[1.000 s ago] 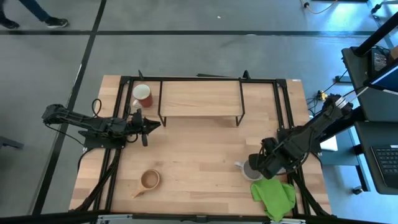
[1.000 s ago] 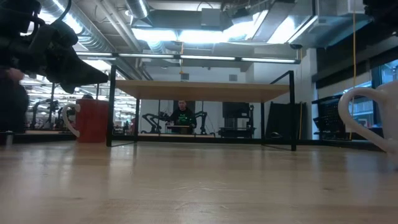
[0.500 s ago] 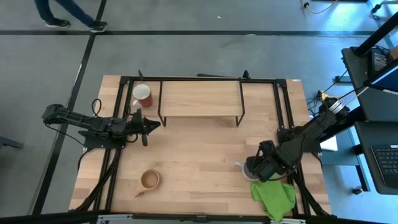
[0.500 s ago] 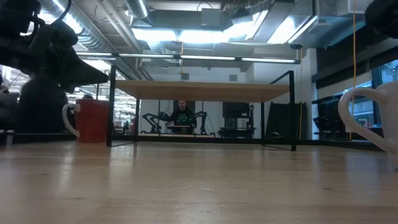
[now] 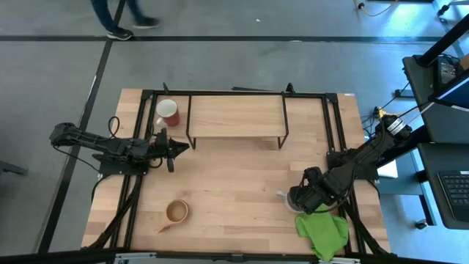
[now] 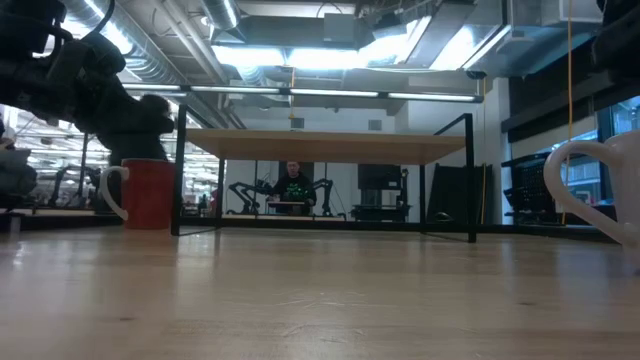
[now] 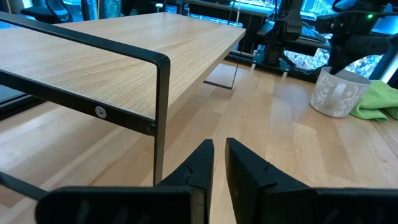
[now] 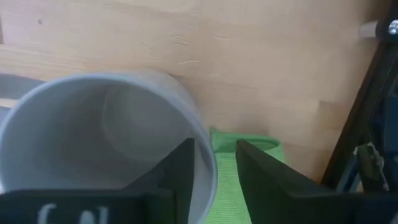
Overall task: Stack small to large cups/mugs on shelf
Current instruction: Put the gray mug on the shelf
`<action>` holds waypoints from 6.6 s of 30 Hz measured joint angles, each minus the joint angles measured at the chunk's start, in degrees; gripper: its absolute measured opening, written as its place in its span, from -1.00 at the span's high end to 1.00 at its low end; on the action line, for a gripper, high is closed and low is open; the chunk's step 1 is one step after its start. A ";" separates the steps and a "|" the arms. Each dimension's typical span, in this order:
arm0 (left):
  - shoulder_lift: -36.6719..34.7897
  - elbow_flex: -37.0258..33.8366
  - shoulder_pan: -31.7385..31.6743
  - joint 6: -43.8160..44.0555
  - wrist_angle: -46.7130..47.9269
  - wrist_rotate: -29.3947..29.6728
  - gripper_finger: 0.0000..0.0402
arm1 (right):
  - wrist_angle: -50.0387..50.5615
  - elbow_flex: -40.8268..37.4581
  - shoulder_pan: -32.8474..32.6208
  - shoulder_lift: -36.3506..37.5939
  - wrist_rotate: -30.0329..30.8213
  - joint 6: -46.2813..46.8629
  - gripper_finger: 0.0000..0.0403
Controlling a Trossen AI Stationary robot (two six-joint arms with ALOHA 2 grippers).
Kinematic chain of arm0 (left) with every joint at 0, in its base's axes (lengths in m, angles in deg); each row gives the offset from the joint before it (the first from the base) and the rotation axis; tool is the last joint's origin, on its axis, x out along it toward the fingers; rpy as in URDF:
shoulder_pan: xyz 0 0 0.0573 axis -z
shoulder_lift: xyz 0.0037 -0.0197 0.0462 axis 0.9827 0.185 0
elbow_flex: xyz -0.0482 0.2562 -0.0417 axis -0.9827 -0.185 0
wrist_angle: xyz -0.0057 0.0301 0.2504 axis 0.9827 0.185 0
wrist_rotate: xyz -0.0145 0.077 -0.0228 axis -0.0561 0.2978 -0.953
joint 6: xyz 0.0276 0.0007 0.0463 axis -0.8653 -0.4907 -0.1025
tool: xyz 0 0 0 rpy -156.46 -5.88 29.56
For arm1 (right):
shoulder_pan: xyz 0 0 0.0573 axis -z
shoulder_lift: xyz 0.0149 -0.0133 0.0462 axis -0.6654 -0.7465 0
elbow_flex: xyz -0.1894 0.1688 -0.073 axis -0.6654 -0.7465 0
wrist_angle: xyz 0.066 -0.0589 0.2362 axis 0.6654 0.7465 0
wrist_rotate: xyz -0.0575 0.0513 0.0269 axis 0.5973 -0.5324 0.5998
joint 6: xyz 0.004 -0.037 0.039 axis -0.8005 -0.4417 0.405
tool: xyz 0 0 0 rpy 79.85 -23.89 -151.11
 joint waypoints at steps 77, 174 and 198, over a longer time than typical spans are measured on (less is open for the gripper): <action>0.02 -0.01 0.00 0.00 0.00 0.00 0.83 | -17.93 20.52 39.25 -21.06 -10.42 -140.40 0.87; 0.01 0.00 0.00 0.00 0.00 0.00 0.83 | -10.49 17.90 22.92 -14.95 3.53 -35.50 0.28; 0.01 0.00 0.00 0.00 0.00 0.04 0.83 | -13.06 17.90 22.85 -20.22 3.76 -32.33 0.28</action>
